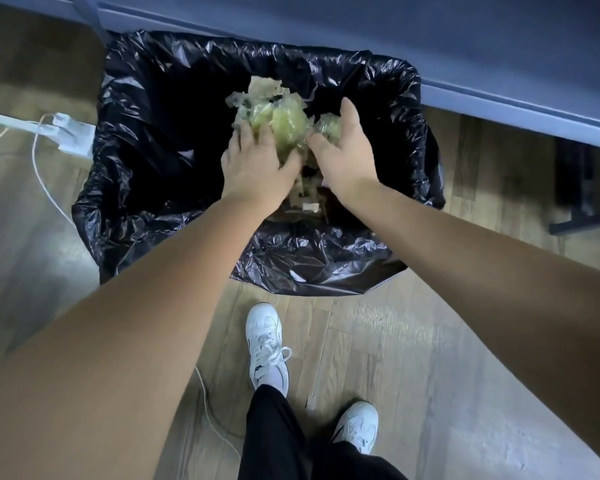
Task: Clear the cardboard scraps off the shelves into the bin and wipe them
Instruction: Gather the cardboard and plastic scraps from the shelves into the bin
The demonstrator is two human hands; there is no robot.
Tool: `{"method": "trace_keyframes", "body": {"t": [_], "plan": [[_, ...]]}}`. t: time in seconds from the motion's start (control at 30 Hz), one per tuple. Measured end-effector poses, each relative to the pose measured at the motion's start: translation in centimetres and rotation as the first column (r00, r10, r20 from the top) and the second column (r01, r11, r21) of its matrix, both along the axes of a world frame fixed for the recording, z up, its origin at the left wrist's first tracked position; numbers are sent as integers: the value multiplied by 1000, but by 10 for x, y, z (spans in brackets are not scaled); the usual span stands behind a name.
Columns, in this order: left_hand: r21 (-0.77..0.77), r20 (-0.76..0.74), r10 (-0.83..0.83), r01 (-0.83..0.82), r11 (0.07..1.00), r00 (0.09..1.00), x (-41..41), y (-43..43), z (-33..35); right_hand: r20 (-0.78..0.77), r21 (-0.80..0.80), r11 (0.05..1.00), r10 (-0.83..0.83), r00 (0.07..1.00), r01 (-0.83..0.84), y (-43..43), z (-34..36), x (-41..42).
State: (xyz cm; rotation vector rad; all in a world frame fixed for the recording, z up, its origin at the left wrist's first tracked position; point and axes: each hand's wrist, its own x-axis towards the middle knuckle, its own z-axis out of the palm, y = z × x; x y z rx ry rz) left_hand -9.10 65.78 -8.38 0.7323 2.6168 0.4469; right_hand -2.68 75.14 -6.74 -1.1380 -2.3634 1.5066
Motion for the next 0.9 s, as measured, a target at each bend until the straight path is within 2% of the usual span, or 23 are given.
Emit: {"method": "trace_keyframes", "body": {"t": [0.23,0.33,0.43,0.5,0.57,0.7,0.77,0.9], "plan": [[111,29,67,-70,991,997,-18,-11,-4,208,196,981,-38,977,-4,21,-18,-2],[138,0,39,-39,990,999,-20,-6,0,186,248,969,-31,982,-17,24,-16,-8],[154,-33,-23,27,988,999,-21,1,12,105,172,985,-5,994,-13,25,-7,-13],[157,-63,-59,68,985,996,-21,8,30,67,161,986,31,997,-42,27,10,-15],[178,-90,-67,82,981,994,-22,15,54,97,142,986,74,993,-87,32,30,-15],[201,-150,-79,109,973,985,-24,30,110,334,98,945,266,904,-314,40,71,-13],[220,-174,-75,113,969,982,-24,35,137,342,99,945,260,903,-310,44,95,-8],[266,-242,-41,107,958,969,-17,46,185,248,235,942,181,952,-241,56,146,2]]}}
